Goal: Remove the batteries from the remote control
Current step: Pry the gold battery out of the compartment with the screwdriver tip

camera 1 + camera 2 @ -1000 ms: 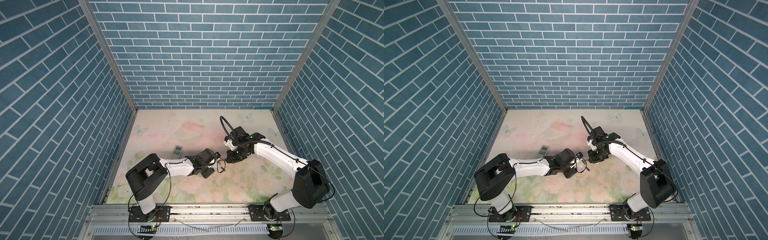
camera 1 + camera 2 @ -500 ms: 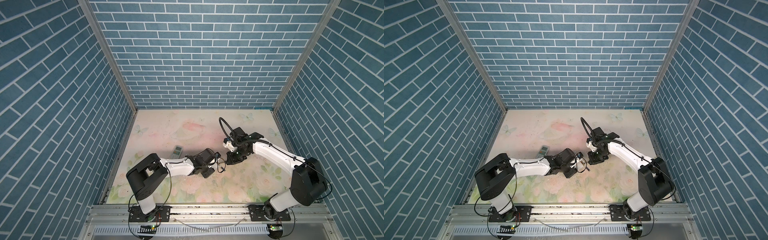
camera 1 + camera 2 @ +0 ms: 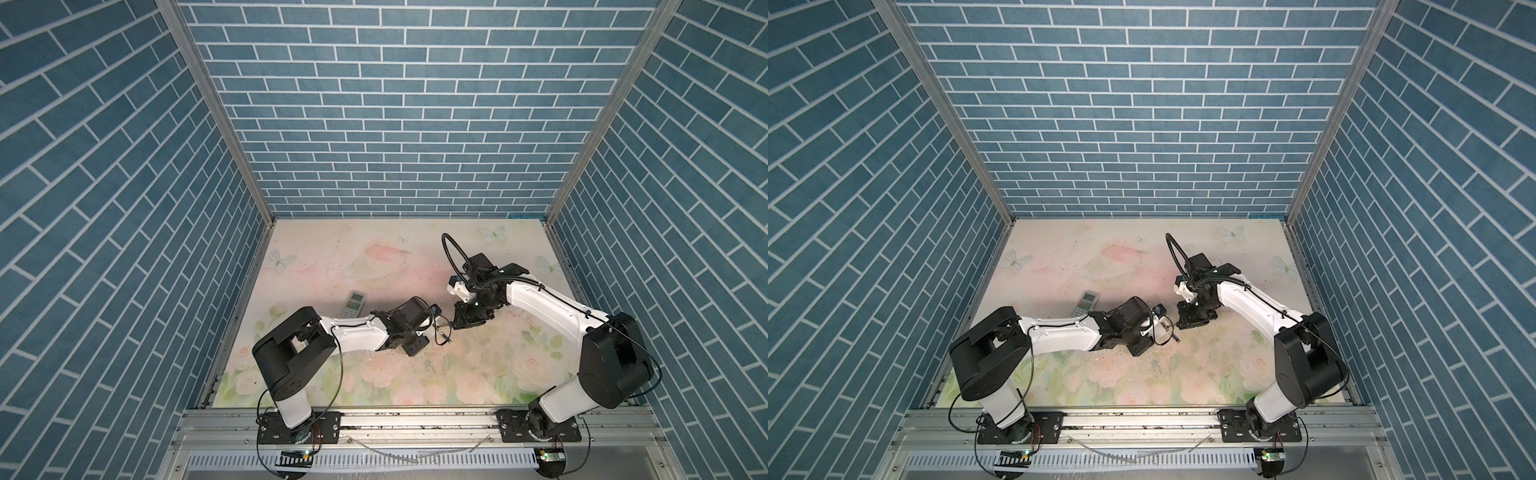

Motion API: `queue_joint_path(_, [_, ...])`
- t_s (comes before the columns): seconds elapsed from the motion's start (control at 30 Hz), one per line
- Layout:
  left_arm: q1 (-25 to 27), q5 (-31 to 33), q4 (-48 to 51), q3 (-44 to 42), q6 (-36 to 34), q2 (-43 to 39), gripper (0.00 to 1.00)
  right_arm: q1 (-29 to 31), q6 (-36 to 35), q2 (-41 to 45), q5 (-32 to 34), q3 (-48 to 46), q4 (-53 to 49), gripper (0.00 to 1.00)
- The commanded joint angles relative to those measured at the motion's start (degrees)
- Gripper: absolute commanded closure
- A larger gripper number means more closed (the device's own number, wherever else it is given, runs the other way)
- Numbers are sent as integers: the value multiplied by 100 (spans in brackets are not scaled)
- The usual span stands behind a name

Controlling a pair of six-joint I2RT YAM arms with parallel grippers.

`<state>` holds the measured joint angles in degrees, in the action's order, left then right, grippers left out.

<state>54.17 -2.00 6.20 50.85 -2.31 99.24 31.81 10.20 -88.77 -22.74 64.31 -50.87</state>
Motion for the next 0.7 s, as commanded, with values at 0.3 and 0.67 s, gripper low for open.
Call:
queue_joint_path(0.3, [-6, 138, 633, -225, -174, 262, 85, -228, -194, -391, -1453, -9, 376, 100])
queue_joint_path(0.67, [-8, 187, 678, -206, -132, 271, 84, -255, -195, -132, -977, 92, 157, 100])
